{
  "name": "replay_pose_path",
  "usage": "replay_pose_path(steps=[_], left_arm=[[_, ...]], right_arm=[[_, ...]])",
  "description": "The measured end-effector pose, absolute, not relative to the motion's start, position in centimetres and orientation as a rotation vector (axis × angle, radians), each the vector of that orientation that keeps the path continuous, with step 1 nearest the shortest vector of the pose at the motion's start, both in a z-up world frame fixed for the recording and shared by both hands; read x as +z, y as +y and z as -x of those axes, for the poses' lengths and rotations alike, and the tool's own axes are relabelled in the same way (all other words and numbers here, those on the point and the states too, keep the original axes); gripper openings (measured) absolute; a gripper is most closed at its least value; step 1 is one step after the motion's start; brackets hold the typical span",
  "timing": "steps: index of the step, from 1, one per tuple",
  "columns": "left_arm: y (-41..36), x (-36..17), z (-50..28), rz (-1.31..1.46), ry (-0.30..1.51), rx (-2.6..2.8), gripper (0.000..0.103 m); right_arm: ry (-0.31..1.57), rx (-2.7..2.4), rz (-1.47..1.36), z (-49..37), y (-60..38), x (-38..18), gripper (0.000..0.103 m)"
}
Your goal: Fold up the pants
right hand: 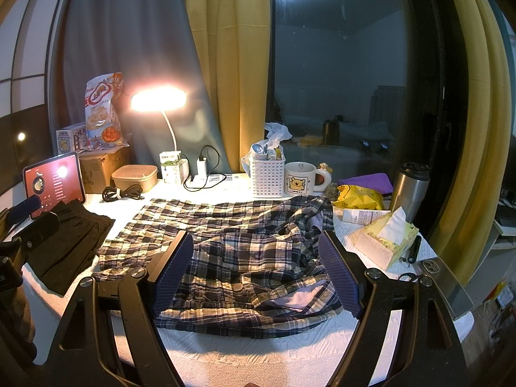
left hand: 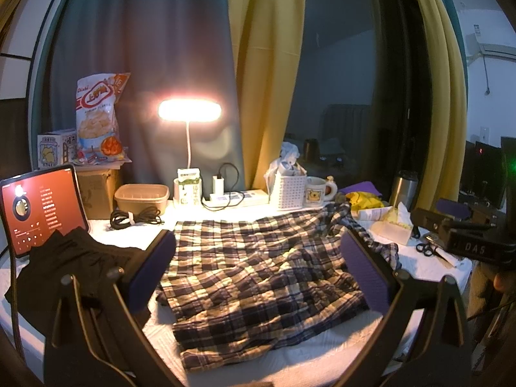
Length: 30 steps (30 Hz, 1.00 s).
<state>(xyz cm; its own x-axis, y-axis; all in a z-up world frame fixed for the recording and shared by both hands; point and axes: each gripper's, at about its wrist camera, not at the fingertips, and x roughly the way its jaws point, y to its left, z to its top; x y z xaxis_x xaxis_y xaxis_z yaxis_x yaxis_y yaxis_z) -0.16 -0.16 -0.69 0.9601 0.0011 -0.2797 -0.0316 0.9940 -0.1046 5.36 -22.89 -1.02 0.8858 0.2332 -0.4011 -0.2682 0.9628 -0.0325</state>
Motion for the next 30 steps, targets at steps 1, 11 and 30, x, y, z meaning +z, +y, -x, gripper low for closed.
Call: replay_pose_path(steps=[1, 11, 30], left_arm=[[-0.1, -0.7, 0.2, 0.108, 0.283, 0.017, 0.102], [-0.2, -0.7, 0.2, 0.107, 0.284, 0.017, 0.102], [0.9, -3.6, -5.2, 0.078, 0.404, 0.015, 0.102]], right_arm=[[0.406, 0.261, 0.088, -5.4, -22.9, -1.1, 0.083], [0.406, 0.262, 0.088, -5.4, -22.9, -1.2, 0.083], [0.525, 0.242, 0.084, -10.5, -23.4, -4.9, 0.083]])
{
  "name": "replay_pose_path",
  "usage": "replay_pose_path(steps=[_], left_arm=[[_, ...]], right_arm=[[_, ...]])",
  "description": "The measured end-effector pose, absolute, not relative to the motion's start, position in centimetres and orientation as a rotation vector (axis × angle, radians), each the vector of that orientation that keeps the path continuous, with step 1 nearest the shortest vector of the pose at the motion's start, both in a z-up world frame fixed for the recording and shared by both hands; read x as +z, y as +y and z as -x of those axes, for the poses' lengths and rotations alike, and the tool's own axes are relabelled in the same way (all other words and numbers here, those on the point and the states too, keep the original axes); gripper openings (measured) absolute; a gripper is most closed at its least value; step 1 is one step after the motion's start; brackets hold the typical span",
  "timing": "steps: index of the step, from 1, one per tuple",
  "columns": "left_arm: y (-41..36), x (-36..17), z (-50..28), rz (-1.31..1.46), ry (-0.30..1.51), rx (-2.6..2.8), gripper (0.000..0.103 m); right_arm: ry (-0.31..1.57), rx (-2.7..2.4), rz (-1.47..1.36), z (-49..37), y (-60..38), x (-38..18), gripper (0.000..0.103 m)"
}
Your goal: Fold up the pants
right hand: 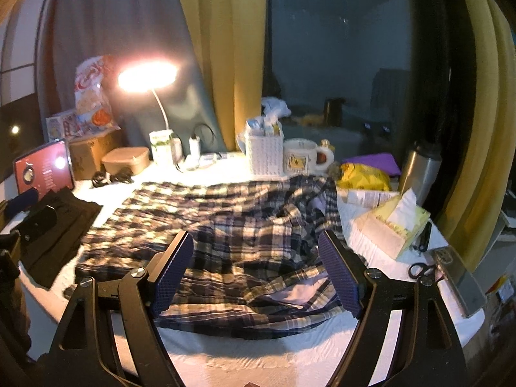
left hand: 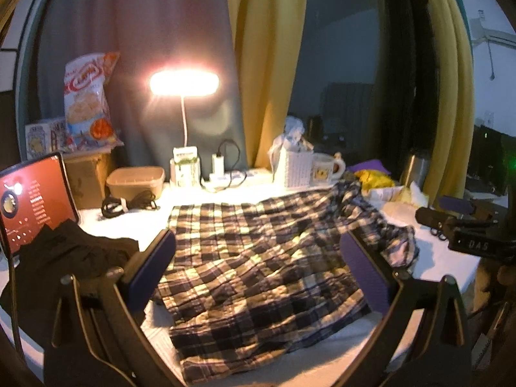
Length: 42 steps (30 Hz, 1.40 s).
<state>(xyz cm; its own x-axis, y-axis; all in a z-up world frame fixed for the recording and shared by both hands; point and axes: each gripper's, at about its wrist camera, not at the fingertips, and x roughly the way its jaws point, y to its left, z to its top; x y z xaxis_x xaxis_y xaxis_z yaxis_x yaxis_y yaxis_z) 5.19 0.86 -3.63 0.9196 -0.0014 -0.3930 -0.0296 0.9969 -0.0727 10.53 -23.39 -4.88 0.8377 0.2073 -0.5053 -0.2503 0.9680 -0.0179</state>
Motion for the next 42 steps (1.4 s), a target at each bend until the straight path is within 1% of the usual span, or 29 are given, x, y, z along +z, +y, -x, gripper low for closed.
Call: replay_pose_path(steps=[3, 12, 20, 24, 27, 29, 31, 33, 38, 39, 40, 41, 42], left_arm=[[1.7, -4.2, -7.4, 0.073, 0.442, 0.025, 0.102], [7.2, -4.7, -16.4, 0.038, 0.522, 0.084, 0.102], [13.0, -8.1, -26.1, 0.039, 0.644, 0.096, 0.102], [16.0, -10.0, -30.2, 0.075, 0.681, 0.112, 0.102], [18.0, -11.4, -33.2, 0.088, 0.713, 0.137, 0.102], [18.6, -12.4, -35.0, 0.082, 0.740, 0.136, 0.102], [18.5, -13.0, -36.3, 0.079, 0.759, 0.110, 0.102], [18.2, -13.7, -37.7, 0.070, 0.780, 0.087, 0.102], [17.0, -15.2, -40.0, 0.041, 0.837, 0.043, 0.102], [16.7, -15.8, -40.5, 0.034, 0.863, 0.036, 0.101], [16.6, -16.3, -40.8, 0.028, 0.882, 0.036, 0.095], [16.4, -17.0, -41.1, 0.022, 0.907, 0.030, 0.087], [16.2, -17.3, -41.3, 0.015, 0.932, 0.022, 0.071]], right_arm=[[0.556, 0.221, 0.077, -12.7, -24.1, -5.7, 0.083], [0.572, 0.154, 0.054, -19.7, -26.4, -5.0, 0.083], [0.640, 0.130, 0.055, -28.4, -28.3, -6.3, 0.082], [0.708, 0.110, 0.043, -32.7, -29.6, -7.7, 0.077], [0.740, 0.115, 0.025, -35.3, -30.2, -8.3, 0.076], [0.759, 0.121, 0.022, -36.7, -30.4, -8.9, 0.072], [0.813, 0.143, -0.019, -38.7, -30.8, -10.3, 0.058], [0.844, 0.157, -0.047, -40.0, -30.8, -11.3, 0.051], [0.890, 0.222, -0.065, -42.5, -30.0, -12.8, 0.041], [0.904, 0.231, -0.064, -43.0, -29.8, -13.1, 0.037], [0.911, 0.238, -0.067, -43.4, -29.6, -13.5, 0.027], [0.907, 0.242, -0.063, -43.6, -29.5, -13.5, 0.023], [0.894, 0.247, -0.045, -43.8, -29.2, -13.3, 0.017]])
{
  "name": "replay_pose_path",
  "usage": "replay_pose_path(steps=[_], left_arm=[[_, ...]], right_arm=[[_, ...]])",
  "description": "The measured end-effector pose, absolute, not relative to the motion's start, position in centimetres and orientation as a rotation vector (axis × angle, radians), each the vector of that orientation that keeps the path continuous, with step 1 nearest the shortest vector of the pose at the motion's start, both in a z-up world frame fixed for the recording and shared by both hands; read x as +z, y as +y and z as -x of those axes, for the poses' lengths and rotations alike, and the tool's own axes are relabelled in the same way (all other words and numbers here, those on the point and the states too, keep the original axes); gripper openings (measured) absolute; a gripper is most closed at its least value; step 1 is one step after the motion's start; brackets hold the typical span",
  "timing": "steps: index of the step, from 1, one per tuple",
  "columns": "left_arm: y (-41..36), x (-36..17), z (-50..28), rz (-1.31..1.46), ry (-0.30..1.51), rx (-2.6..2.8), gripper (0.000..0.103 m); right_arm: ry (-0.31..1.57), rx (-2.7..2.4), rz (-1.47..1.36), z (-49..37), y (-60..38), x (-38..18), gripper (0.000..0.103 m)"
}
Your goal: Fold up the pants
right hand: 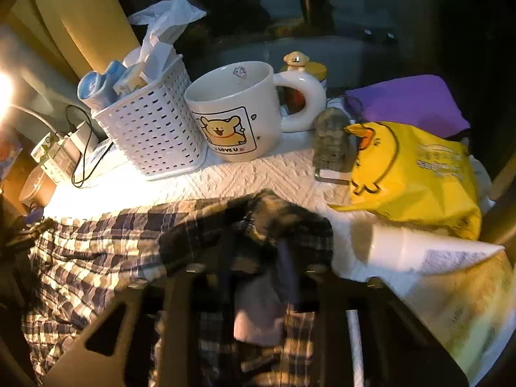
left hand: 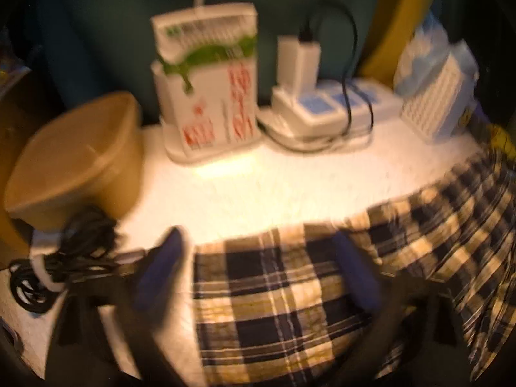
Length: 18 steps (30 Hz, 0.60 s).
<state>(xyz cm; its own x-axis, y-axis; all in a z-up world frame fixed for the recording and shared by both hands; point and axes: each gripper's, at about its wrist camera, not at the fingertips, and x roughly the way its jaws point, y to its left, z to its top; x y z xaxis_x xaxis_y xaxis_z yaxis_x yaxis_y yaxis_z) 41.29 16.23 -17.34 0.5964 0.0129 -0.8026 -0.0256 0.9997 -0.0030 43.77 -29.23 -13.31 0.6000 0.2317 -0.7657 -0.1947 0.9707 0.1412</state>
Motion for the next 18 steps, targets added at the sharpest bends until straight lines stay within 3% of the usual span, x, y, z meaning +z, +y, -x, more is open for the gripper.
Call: replay_pose_path(steps=[1, 2, 4, 12, 18], left_arm=[[15.9, -17.1, -41.3, 0.006, 0.913, 0.024, 0.035], [15.7, -17.1, -41.4, 0.003, 0.912, 0.015, 0.019], [14.8, -17.2, -41.8, -0.020, 0.913, -0.003, 0.007], [15.1, -15.6, -43.3, 0.009, 0.824, 0.090, 0.003], [15.1, -15.7, -46.3, 0.064, 0.880, 0.063, 0.009]], right_arm=[[0.868, 0.238, -0.003, -43.8, -28.7, -12.8, 0.006], [0.846, 0.236, 0.021, -43.9, -28.5, -12.3, 0.006], [0.802, 0.240, 0.044, -44.0, -28.1, -11.1, 0.006], [0.714, 0.200, 0.124, -46.1, -27.8, -8.1, 0.006], [0.845, 0.151, 0.104, -48.2, -29.0, -11.4, 0.007]])
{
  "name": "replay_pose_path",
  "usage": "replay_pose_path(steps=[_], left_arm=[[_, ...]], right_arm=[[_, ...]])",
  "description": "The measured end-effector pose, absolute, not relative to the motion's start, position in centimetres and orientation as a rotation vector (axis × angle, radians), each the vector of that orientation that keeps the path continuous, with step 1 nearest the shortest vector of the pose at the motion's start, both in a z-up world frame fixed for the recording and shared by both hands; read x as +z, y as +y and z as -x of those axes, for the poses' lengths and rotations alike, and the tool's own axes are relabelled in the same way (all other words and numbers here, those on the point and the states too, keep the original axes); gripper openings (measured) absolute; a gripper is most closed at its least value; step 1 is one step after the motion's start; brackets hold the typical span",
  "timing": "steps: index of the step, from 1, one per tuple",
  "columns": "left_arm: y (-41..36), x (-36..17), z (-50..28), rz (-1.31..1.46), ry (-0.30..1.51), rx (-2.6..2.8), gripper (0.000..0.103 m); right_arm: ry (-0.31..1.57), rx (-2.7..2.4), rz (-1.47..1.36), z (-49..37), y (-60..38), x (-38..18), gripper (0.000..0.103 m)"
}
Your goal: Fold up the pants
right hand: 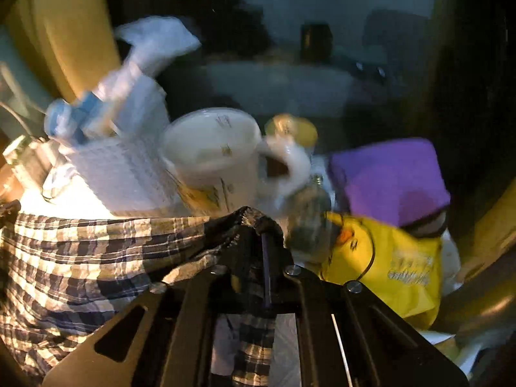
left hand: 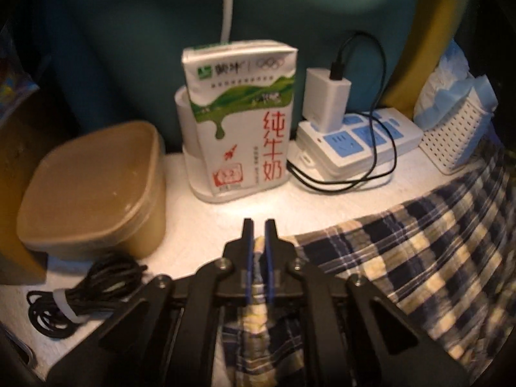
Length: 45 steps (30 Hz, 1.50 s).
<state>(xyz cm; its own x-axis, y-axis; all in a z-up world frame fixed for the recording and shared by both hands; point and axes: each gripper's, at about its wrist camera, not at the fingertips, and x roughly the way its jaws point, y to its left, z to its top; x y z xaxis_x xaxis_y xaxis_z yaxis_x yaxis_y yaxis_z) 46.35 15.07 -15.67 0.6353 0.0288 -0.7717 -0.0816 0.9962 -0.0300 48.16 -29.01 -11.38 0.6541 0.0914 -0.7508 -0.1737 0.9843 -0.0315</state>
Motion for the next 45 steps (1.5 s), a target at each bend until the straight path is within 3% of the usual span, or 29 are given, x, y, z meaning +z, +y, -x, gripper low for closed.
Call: replay_pose_path(steps=[2, 3, 4, 8, 10, 14, 24, 29, 30, 31, 34, 45], left_arm=[[15.9, -14.9, -45.7, 0.106, 0.842, 0.040, 0.011], [15.8, -14.3, -45.5, 0.102, 0.822, 0.044, 0.013], [15.6, -13.6, -45.1, 0.097, 0.801, 0.047, 0.015], [15.8, -9.7, -41.0, 0.116, 0.717, 0.018, 0.024], [15.3, -8.3, -38.5, 0.126, 0.688, -0.007, 0.044], [14.3, -7.2, -33.4, 0.154, 0.675, -0.040, 0.065], [12.2, -10.5, -20.9, 0.223, 0.769, -0.084, 0.068], [10.4, -12.1, -16.2, 0.264, 0.809, -0.120, 0.068], [10.1, -12.4, -15.5, 0.260, 0.812, -0.122, 0.068], [9.8, -12.6, -14.8, 0.260, 0.816, -0.125, 0.068], [8.9, -13.7, -12.7, 0.275, 0.835, -0.144, 0.068], [4.9, -16.8, -10.8, 0.136, 0.879, -0.155, 0.068]], right_arm=[[0.828, 0.174, 0.096, -47.2, -29.3, -11.1, 0.025], [0.804, 0.182, 0.085, -46.1, -29.7, -10.4, 0.054], [0.784, 0.189, 0.080, -45.1, -30.0, -9.7, 0.076], [0.757, 0.218, 0.103, -40.5, -30.7, -7.9, 0.077], [0.767, 0.239, 0.116, -38.3, -30.9, -7.8, 0.077], [0.818, 0.262, 0.160, -34.3, -31.2, -9.2, 0.077], [0.915, 0.358, 0.247, -29.4, -30.2, -13.8, 0.069], [0.926, 0.376, 0.220, -28.9, -30.7, -15.3, 0.054], [0.921, 0.386, 0.210, -28.7, -30.8, -15.2, 0.040], [0.915, 0.394, 0.192, -28.4, -31.0, -15.0, 0.020], [0.864, 0.373, 0.185, -26.9, -31.4, -14.0, 0.008], [0.718, 0.297, 0.107, -19.7, -33.9, -10.0, 0.004]])
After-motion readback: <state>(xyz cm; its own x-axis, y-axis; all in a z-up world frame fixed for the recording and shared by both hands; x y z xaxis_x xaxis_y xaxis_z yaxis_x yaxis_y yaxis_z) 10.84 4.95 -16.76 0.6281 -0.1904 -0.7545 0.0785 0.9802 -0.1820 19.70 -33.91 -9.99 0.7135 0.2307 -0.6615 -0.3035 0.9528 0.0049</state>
